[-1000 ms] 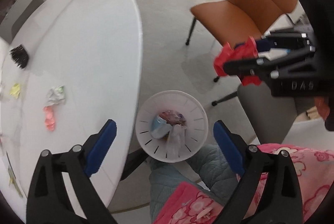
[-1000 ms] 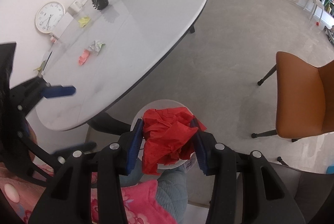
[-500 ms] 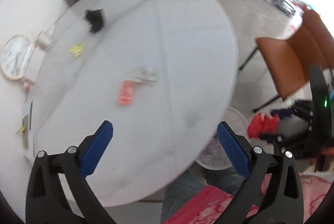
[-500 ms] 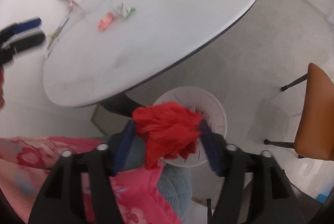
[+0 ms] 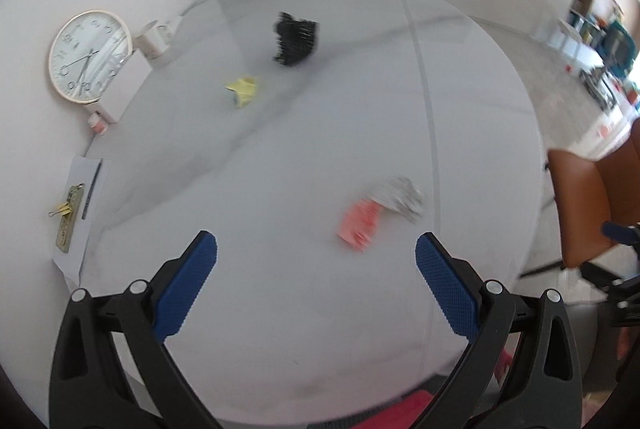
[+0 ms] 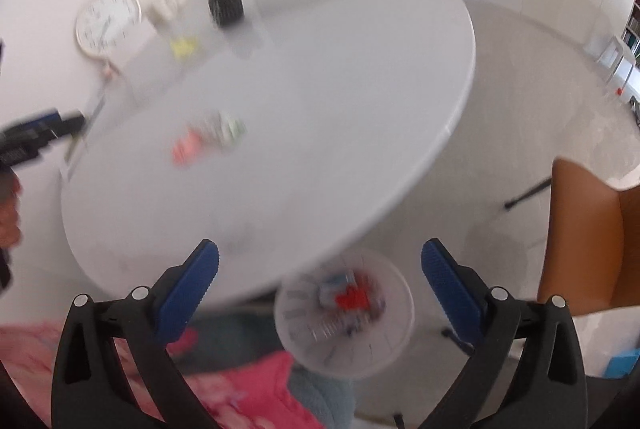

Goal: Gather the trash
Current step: 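Move both tools toward the black mesh object and yellow-blue cloth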

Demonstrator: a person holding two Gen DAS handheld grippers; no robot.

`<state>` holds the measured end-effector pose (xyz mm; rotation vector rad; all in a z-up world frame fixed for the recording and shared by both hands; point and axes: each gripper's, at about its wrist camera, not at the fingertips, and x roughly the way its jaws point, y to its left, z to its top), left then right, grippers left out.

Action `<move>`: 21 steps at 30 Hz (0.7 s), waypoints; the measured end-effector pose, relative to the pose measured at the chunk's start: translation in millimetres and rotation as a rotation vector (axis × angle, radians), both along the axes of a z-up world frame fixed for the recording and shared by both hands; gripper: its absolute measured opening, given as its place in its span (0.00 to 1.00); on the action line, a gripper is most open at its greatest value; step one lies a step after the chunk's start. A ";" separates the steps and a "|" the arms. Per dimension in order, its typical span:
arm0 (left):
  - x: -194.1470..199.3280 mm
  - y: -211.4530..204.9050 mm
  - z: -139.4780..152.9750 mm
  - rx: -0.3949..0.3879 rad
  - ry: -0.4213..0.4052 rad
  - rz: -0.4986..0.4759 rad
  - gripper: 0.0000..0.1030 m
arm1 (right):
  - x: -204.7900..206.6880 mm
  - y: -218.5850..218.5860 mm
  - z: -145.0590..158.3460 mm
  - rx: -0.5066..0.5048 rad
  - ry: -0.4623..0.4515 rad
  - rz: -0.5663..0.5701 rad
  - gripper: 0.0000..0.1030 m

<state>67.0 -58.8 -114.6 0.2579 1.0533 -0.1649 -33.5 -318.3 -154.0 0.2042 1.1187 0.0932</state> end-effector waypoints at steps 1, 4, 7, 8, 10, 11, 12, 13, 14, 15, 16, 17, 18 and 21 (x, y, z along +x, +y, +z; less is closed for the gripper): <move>6.7 4.1 -0.9 -0.001 -0.001 0.011 0.93 | 8.8 3.5 6.9 0.000 -0.021 -0.005 0.98; 29.7 18.2 -4.9 -0.004 -0.007 0.037 0.93 | 42.8 19.3 22.5 -0.006 -0.069 -0.006 0.98; 56.1 27.6 -11.9 0.007 -0.013 0.046 0.93 | 78.6 35.6 29.7 -0.023 -0.092 0.001 0.98; 63.0 29.2 -12.5 0.009 -0.017 0.043 0.93 | 88.2 40.7 31.5 -0.026 -0.100 0.004 0.98; 79.0 31.5 -16.4 0.017 -0.025 0.039 0.93 | 116.6 52.8 35.5 -0.032 -0.119 0.014 0.98; 89.8 33.6 -19.1 0.012 -0.029 0.035 0.93 | 126.1 58.1 36.0 -0.035 -0.123 0.016 0.98; 97.9 35.5 -21.2 0.010 -0.029 0.034 0.93 | 140.2 65.0 37.1 -0.038 -0.132 0.020 0.98; 106.4 37.1 -23.8 0.012 -0.027 0.036 0.93 | 151.1 70.6 36.9 -0.039 -0.138 0.026 0.98; 116.0 39.3 -27.1 0.006 -0.023 0.034 0.93 | 161.4 76.4 37.3 -0.042 -0.141 0.031 0.98; 124.5 41.4 -29.9 0.000 -0.023 0.033 0.93 | 176.6 83.8 36.8 -0.049 -0.143 0.037 0.98; 130.9 43.6 -32.0 -0.002 -0.025 0.035 0.93 | 187.2 89.3 36.5 -0.052 -0.144 0.041 0.98; 141.0 46.2 -35.8 -0.007 -0.031 0.037 0.93 | 199.6 94.7 35.6 -0.054 -0.144 0.045 0.98; 148.3 48.3 -38.8 -0.014 -0.033 0.039 0.93 | 209.8 99.0 34.4 -0.055 -0.145 0.049 0.98; 175.7 55.6 -51.2 -0.027 -0.034 0.066 0.93 | 237.6 111.7 30.5 -0.065 -0.143 0.061 0.98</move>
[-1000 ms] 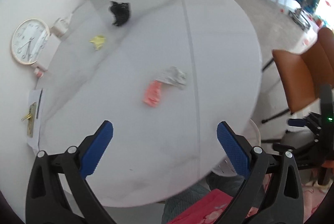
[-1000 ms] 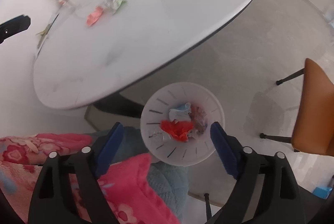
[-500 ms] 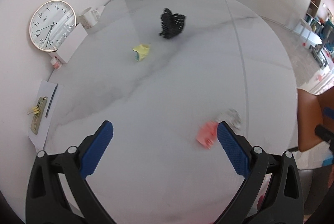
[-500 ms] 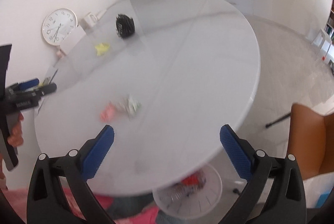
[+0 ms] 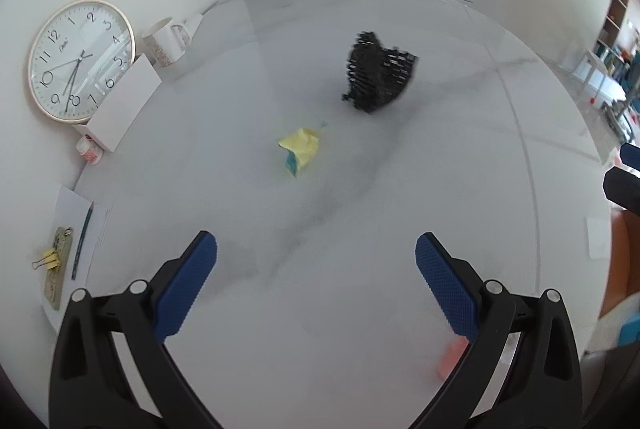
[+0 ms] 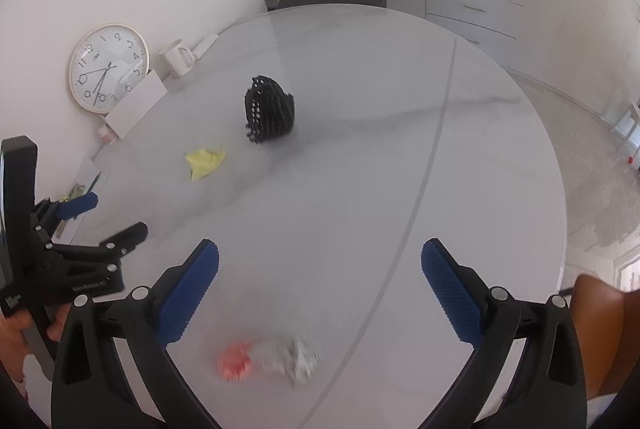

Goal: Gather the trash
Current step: 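Move both tools toward the black mesh object and yellow-blue cloth, then grasp the black mesh object with the right tool while the left tool grasps the yellow-blue cloth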

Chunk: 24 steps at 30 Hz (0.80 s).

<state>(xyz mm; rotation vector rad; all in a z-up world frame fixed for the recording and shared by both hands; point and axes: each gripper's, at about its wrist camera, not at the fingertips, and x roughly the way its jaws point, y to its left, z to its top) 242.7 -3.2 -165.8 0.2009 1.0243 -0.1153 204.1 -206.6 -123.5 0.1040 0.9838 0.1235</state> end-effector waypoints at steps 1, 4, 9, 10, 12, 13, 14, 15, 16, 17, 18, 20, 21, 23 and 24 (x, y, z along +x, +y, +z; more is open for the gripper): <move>12.0 2.5 -5.7 -0.002 0.003 0.013 0.93 | 12.2 4.9 -2.3 -0.006 0.001 0.002 0.98; 34.9 6.2 -18.4 -0.006 0.004 0.032 0.93 | 47.6 19.7 -10.6 -0.039 0.008 0.013 0.98; 76.7 14.6 -41.6 -0.052 0.015 0.066 0.93 | 112.1 46.7 -30.8 -0.055 0.039 0.037 0.98; 83.3 16.5 -45.8 -0.058 0.017 0.075 0.93 | 124.0 52.4 -34.2 -0.060 0.042 0.042 0.98; 97.2 21.2 -54.9 -0.082 0.030 0.092 0.93 | 148.4 64.5 -42.4 -0.076 0.051 0.058 0.98; 102.1 23.1 -58.6 -0.096 0.036 0.102 0.93 | 158.1 68.6 -46.4 -0.086 0.054 0.063 0.98; 107.6 25.2 -62.9 -0.114 0.041 0.116 0.93 | 167.0 72.7 -50.5 -0.096 0.056 0.068 0.98; 112.4 26.8 -66.1 -0.123 0.047 0.126 0.93 | 178.4 78.4 -56.2 -0.099 0.060 0.076 0.98; 116.9 27.2 -69.0 -0.132 0.054 0.135 0.92 | 186.1 81.8 -61.0 -0.097 0.065 0.080 0.98; 121.1 27.6 -72.2 -0.140 0.059 0.142 0.92 | 192.9 84.7 -65.7 -0.092 0.072 0.084 0.98; 124.5 27.3 -74.4 -0.144 0.058 0.145 0.92 | 202.2 88.0 -72.6 -0.083 0.083 0.088 0.98; 130.5 26.3 -79.9 -0.144 0.061 0.154 0.87 | 213.8 92.1 -83.5 -0.072 0.102 0.091 0.98; 133.9 25.3 -82.8 -0.145 0.068 0.157 0.85 | 221.7 93.9 -90.0 -0.077 0.115 0.092 0.98; 140.5 24.1 -88.9 -0.152 0.091 0.159 0.79 | 230.1 94.9 -98.1 -0.089 0.125 0.098 0.93; 142.8 24.1 -92.4 -0.161 0.106 0.160 0.76 | 233.7 95.0 -102.2 -0.099 0.127 0.104 0.80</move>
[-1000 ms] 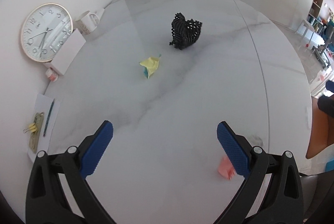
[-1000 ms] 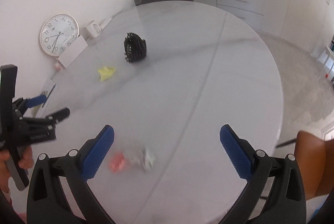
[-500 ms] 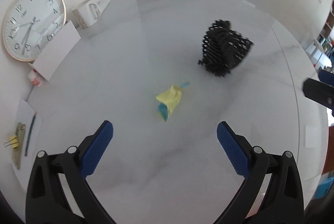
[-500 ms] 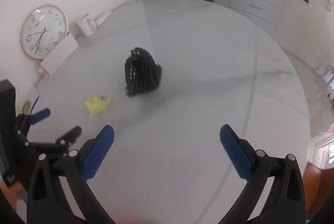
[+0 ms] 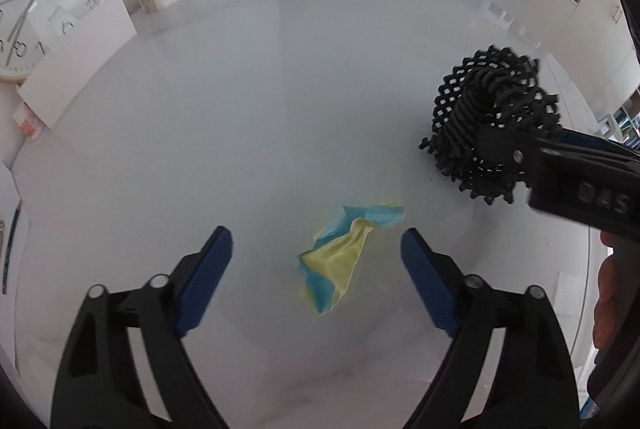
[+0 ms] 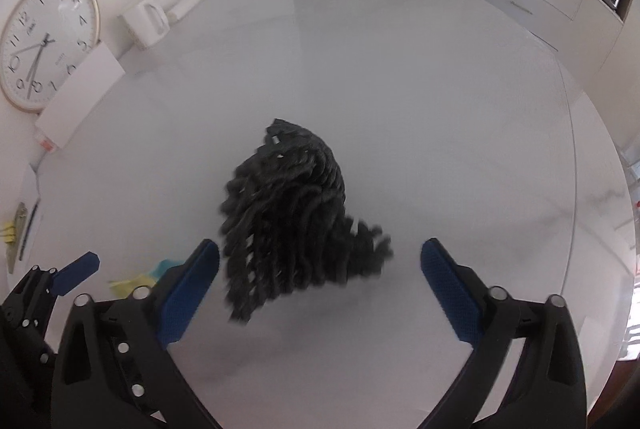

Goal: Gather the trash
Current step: 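Grasp the black mesh object with the right tool while the left tool grasps the yellow-blue cloth, then lift both held items and carry them toward the wastebasket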

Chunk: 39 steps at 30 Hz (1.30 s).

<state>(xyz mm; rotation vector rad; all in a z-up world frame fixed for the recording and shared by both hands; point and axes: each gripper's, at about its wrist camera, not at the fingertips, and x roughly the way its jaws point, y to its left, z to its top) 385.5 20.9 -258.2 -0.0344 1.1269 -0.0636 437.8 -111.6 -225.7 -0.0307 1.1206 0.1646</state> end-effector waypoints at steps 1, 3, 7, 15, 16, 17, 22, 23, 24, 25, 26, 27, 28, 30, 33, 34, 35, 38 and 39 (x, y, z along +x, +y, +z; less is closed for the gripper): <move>1.0 -0.1 -1.4 -0.003 0.003 0.002 0.70 | 3.2 -0.9 -4.1 -0.001 0.014 0.009 0.68; 4.8 -0.2 -6.3 -0.018 0.020 0.004 0.63 | 6.3 -4.2 -9.2 0.024 0.044 0.016 0.48; 7.1 1.3 -14.5 -0.052 0.056 0.006 0.34 | 5.2 -13.1 -13.3 0.039 0.047 0.015 0.30; 3.7 -3.4 -6.6 -0.059 0.044 -0.030 0.27 | -6.6 -22.6 -4.5 0.063 0.015 0.023 0.23; 0.9 -4.7 -2.7 -0.058 0.037 -0.037 0.27 | -8.4 -22.6 -2.0 0.065 0.009 0.027 0.23; -2.4 -5.7 3.0 -0.056 0.030 -0.043 0.27 | -12.4 -23.6 3.0 0.069 0.001 0.030 0.23; -23.0 -10.8 31.9 -0.049 0.009 -0.075 0.27 | -33.2 -30.4 29.6 0.099 -0.039 0.021 0.23; -30.1 -12.2 39.0 -0.049 0.007 -0.084 0.27 | -39.3 -33.2 35.7 0.108 -0.047 0.018 0.23; -36.9 -13.2 45.3 -0.051 0.006 -0.092 0.27 | -48.7 -37.2 44.2 0.119 -0.058 0.015 0.23; -44.1 -14.6 51.5 -0.052 0.005 -0.100 0.27 | -57.9 -41.4 51.9 0.128 -0.068 0.012 0.23; -54.8 -17.4 60.2 -0.051 -0.001 -0.115 0.27 | -68.2 -45.4 59.1 0.135 -0.080 0.011 0.23; -64.6 -20.6 67.5 -0.047 -0.006 -0.134 0.27 | -81.9 -50.9 67.1 0.137 -0.089 0.010 0.23; -73.5 -23.0 73.0 -0.043 -0.010 -0.149 0.27 | -93.8 -56.3 72.9 0.136 -0.096 0.009 0.23; -97.5 -32.2 87.4 -0.041 -0.019 -0.203 0.27 | -124.2 -68.3 84.9 0.133 -0.109 0.000 0.23; -133.3 -47.7 103.9 -0.052 -0.024 -0.274 0.27 | -176.5 -89.3 97.0 0.131 -0.106 -0.028 0.23; -149.5 -56.0 109.7 -0.055 -0.022 -0.308 0.27 | -193.6 -94.7 99.8 0.123 -0.104 -0.035 0.23; -162.0 -63.6 113.3 -0.053 -0.020 -0.333 0.27 | -217.5 -102.8 101.9 0.107 -0.098 -0.045 0.23; -201.7 -90.2 121.7 -0.050 -0.014 -0.414 0.27 | -268.9 -118.5 101.8 0.088 -0.078 -0.078 0.23; -213.2 -98.5 123.1 -0.050 -0.010 -0.436 0.27 | -291.1 -126.8 99.9 0.078 -0.066 -0.095 0.23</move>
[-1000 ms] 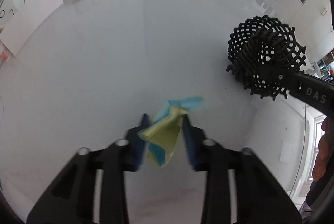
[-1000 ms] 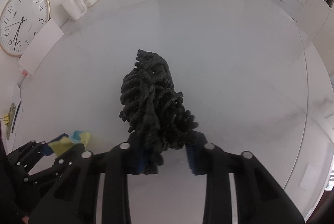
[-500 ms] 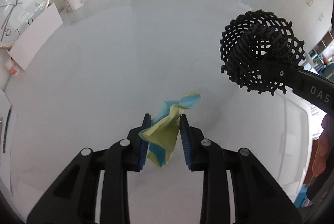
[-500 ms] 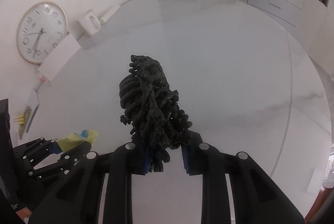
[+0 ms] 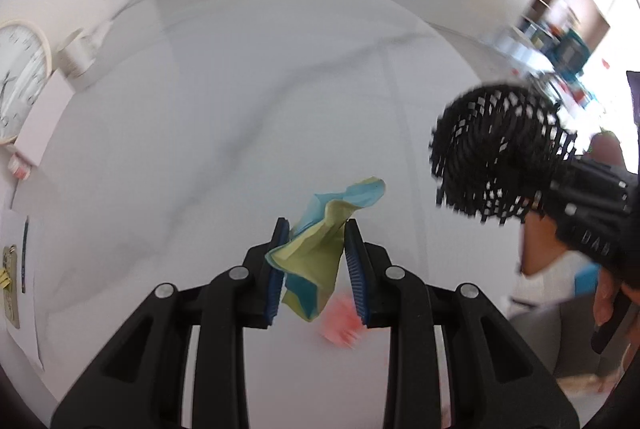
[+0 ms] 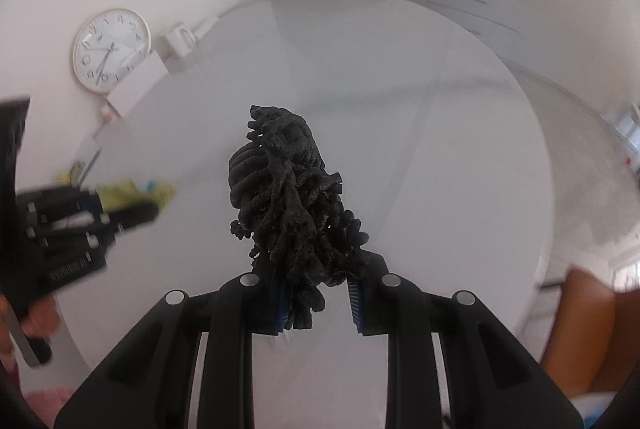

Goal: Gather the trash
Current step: 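Lift both held items and carry them toward the wastebasket, then open both tools over the wastebasket to drop the mesh object and cloth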

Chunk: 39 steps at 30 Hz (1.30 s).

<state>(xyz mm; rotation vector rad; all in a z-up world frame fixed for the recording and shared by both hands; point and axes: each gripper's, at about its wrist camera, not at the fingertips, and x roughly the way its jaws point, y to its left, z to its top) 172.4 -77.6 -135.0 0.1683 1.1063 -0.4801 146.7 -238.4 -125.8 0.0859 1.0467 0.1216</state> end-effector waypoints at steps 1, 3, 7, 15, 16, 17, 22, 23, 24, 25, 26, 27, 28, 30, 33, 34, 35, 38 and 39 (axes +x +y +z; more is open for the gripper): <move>-11.7 -9.1 1.1 -0.001 0.004 -0.023 0.27 | -20.7 -8.1 -2.2 -0.006 0.012 -0.020 0.24; -36.2 -29.1 2.5 -0.005 0.011 -0.076 0.27 | -54.1 -22.5 -6.8 -0.005 0.039 -0.057 0.24; -74.5 -61.8 1.5 -0.004 0.022 -0.159 0.27 | -112.2 -47.6 -13.1 0.008 0.074 -0.135 0.24; -117.9 -96.0 8.0 0.024 0.000 -0.242 0.27 | -174.7 -70.9 -16.1 0.026 0.088 -0.181 0.24; -121.2 -98.0 7.3 0.026 0.003 -0.246 0.27 | -181.7 -72.5 -18.2 0.022 0.096 -0.176 0.24; -126.3 -101.1 6.3 0.031 0.009 -0.250 0.27 | -188.0 -72.9 -20.9 0.013 0.107 -0.171 0.24; -147.5 -109.9 4.5 0.044 0.025 -0.264 0.27 | -220.6 -80.2 -49.1 -0.011 0.204 -0.112 0.26; -152.4 -112.9 3.2 0.053 0.029 -0.274 0.27 | -227.5 -82.4 -58.7 -0.012 0.236 -0.097 0.26; -158.1 -114.5 1.9 0.059 0.028 -0.283 0.27 | -232.9 -84.4 -65.2 -0.015 0.252 -0.085 0.26; -165.1 -114.0 0.1 0.063 0.028 -0.293 0.27 | -237.6 -84.6 -74.5 -0.018 0.270 -0.068 0.26; -170.5 -116.0 -1.4 0.066 0.031 -0.301 0.27 | -241.3 -84.7 -85.4 -0.028 0.291 -0.050 0.26; -177.3 -118.6 -4.2 0.066 0.040 -0.310 0.27 | -242.6 -85.1 -92.3 -0.034 0.304 -0.041 0.26; -181.6 -119.4 -6.5 0.064 0.049 -0.316 0.27 | -244.2 -85.3 -101.3 -0.032 0.313 -0.029 0.26; -191.7 -124.9 -15.9 0.061 0.084 -0.333 0.27 | -246.4 -84.6 -124.4 -0.026 0.346 -0.005 0.28; -207.0 -134.3 -31.7 0.050 0.133 -0.361 0.27 | -245.9 -80.3 -149.3 -0.021 0.382 0.023 0.35; -212.4 -138.0 -37.5 0.048 0.147 -0.367 0.27 | -245.1 -79.2 -155.9 -0.015 0.386 0.033 0.42; -216.1 -142.5 -46.3 0.058 0.164 -0.374 0.27 | -244.3 -78.5 -160.8 -0.016 0.397 0.041 0.44; -224.3 -148.7 -65.6 0.096 0.198 -0.384 0.27 | -245.2 -80.1 -164.8 -0.033 0.402 0.053 0.64; -226.2 -150.4 -72.5 0.111 0.211 -0.387 0.27 | -246.6 -81.3 -163.8 -0.040 0.402 0.051 0.71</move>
